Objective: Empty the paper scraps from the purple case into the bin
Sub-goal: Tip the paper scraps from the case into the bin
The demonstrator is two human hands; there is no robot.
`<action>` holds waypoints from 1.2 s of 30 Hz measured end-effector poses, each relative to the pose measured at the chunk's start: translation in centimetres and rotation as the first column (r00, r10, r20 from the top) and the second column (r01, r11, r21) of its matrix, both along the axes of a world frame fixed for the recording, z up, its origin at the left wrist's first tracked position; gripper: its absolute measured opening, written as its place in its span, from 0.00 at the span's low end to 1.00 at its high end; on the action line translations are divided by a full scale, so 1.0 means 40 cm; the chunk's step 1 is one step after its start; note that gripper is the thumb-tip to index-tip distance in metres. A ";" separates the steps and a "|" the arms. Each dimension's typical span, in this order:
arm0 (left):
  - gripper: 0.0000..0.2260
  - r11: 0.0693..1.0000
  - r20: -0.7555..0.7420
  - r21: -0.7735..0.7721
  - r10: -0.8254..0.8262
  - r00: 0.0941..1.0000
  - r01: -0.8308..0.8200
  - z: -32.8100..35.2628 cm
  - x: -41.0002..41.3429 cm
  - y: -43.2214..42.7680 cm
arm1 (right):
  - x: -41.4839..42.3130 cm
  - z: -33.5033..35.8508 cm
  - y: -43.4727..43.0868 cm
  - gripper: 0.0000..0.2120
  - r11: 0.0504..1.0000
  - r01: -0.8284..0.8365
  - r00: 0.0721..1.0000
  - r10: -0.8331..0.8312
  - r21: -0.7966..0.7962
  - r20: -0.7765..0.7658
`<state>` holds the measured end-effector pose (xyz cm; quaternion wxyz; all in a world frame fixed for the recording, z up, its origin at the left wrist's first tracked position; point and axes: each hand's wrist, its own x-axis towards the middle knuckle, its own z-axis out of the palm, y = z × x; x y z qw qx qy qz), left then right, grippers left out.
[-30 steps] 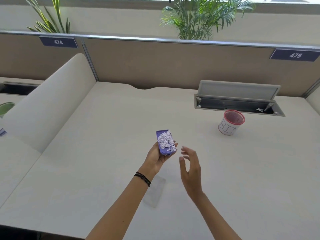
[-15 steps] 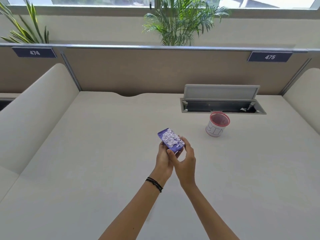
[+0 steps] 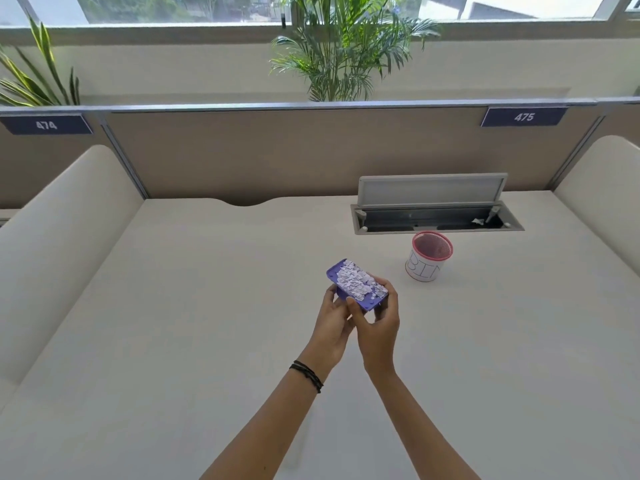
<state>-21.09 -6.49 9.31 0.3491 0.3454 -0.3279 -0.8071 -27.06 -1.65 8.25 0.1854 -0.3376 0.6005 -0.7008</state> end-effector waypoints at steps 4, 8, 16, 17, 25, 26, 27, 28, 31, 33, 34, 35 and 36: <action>0.16 0.990 0.125 -0.112 -0.074 0.989 0.089 0.010 -0.002 -0.040 | -0.037 0.008 -0.020 0.26 0.996 0.091 0.996 -0.091 -0.020 0.018; 0.12 0.966 0.270 -0.243 -0.024 0.963 0.092 -0.015 0.020 -0.085 | -0.122 0.017 -0.041 0.27 0.978 0.204 0.978 -0.201 -0.051 0.048; 0.15 0.909 0.492 -0.417 0.214 0.844 0.012 -0.173 0.120 -0.142 | -0.316 0.021 -0.058 0.25 0.936 0.345 0.938 -0.343 -0.061 0.050; 0.15 0.898 0.536 -0.438 0.221 0.815 0.045 -0.191 0.130 -0.147 | -0.336 0.016 -0.061 0.25 0.932 0.357 0.934 -0.355 -0.058 0.041; 0.18 0.813 0.706 -0.532 0.273 0.653 0.235 -0.272 0.167 -0.189 | -0.450 -0.003 -0.079 0.25 0.913 0.406 0.911 -0.407 -0.034 -0.059; 0.18 0.807 0.711 -0.533 0.267 0.650 0.252 -0.283 0.174 -0.198 | -0.459 -0.003 -0.092 0.25 0.913 0.408 0.910 -0.408 -0.022 -0.071; 0.19 0.794 0.718 -0.541 0.262 0.645 0.279 -0.290 0.177 -0.201 | -0.469 -0.002 -0.096 0.25 0.911 0.411 0.908 -0.411 -0.012 -0.080; 0.19 0.780 0.725 -0.546 0.257 0.638 0.306 -0.295 0.176 -0.202 | -0.480 0.001 -0.097 0.26 0.911 0.413 0.907 -0.411 0.001 -0.093; 0.20 0.772 0.749 -0.535 0.244 0.616 0.344 -0.303 0.176 -0.211 | -0.512 0.003 -0.103 0.27 0.912 0.404 0.905 -0.388 0.070 -0.174; 0.20 0.763 0.760 -0.532 0.238 0.605 0.368 -0.305 0.174 -0.213 | -0.533 0.006 -0.109 0.30 0.909 0.398 0.900 -0.361 0.123 -0.243; 0.20 0.758 0.763 -0.532 0.235 0.602 0.378 -0.306 0.174 -0.212 | -0.543 0.007 -0.111 0.30 0.905 0.397 0.896 -0.345 0.155 -0.279; 0.20 0.754 0.765 -0.533 0.234 0.601 0.385 -0.308 0.175 -0.212 | -0.551 0.008 -0.114 0.31 0.899 0.396 0.891 -0.327 0.187 -0.314; 0.20 0.751 0.766 -0.534 0.235 0.598 0.389 -0.310 0.176 -0.211 | -0.558 0.009 -0.118 0.32 0.894 0.391 0.888 -0.305 0.217 -0.344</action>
